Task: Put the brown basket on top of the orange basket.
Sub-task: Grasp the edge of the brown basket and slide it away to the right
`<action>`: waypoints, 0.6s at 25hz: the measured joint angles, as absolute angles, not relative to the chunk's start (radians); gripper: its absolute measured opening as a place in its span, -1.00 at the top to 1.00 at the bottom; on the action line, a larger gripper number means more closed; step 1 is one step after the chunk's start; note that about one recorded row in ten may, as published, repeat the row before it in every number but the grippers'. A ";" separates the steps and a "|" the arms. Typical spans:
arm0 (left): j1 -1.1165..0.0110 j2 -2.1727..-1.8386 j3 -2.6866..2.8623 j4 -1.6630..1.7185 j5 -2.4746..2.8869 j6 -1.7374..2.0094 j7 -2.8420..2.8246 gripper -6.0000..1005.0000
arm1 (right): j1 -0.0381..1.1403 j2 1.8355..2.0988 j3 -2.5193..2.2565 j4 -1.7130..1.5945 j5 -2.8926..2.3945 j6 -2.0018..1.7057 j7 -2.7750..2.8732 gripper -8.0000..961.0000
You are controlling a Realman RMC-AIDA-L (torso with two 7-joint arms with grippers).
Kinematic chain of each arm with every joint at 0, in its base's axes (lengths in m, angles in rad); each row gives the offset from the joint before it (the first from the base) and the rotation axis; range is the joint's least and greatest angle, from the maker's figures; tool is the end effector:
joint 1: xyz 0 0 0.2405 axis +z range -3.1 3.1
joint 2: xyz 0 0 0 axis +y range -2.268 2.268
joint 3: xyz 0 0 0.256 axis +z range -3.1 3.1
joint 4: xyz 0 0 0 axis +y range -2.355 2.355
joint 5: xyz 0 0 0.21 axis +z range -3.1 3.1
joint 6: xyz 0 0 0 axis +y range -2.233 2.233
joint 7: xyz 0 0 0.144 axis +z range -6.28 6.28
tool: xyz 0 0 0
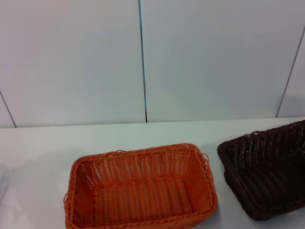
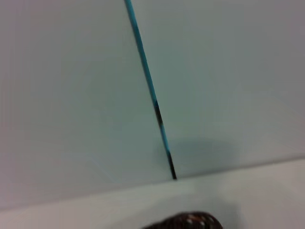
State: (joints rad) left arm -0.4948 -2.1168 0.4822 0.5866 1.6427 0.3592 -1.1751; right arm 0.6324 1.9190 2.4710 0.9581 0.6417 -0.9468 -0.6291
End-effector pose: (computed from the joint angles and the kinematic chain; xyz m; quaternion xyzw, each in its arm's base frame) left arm -0.4128 0.3725 0.0796 -0.6280 -0.4392 -0.0745 0.6381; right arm 0.3077 0.4374 0.1660 -0.5191 -0.6944 -0.4835 0.1208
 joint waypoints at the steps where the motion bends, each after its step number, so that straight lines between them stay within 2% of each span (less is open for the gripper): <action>1: -0.494 -2.117 0.482 0.586 1.643 0.359 -1.175 -0.78 | 0.647 1.916 2.472 0.954 0.597 -0.959 -0.611 -0.53; 11: -0.494 -2.115 0.482 0.576 1.643 0.359 -1.174 -0.78 | 0.694 1.891 2.479 0.937 0.371 -1.030 -0.507 -0.52; 15: -0.496 -2.113 0.480 0.576 1.643 0.359 -1.174 -0.78 | 0.690 1.893 2.476 0.913 0.340 -1.023 -0.494 -0.52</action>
State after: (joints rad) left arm -0.4960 -2.1132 0.4796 0.5760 1.6428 0.3589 -1.1736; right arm 0.6903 1.8934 2.4761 0.9129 0.3400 -1.0234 -0.4939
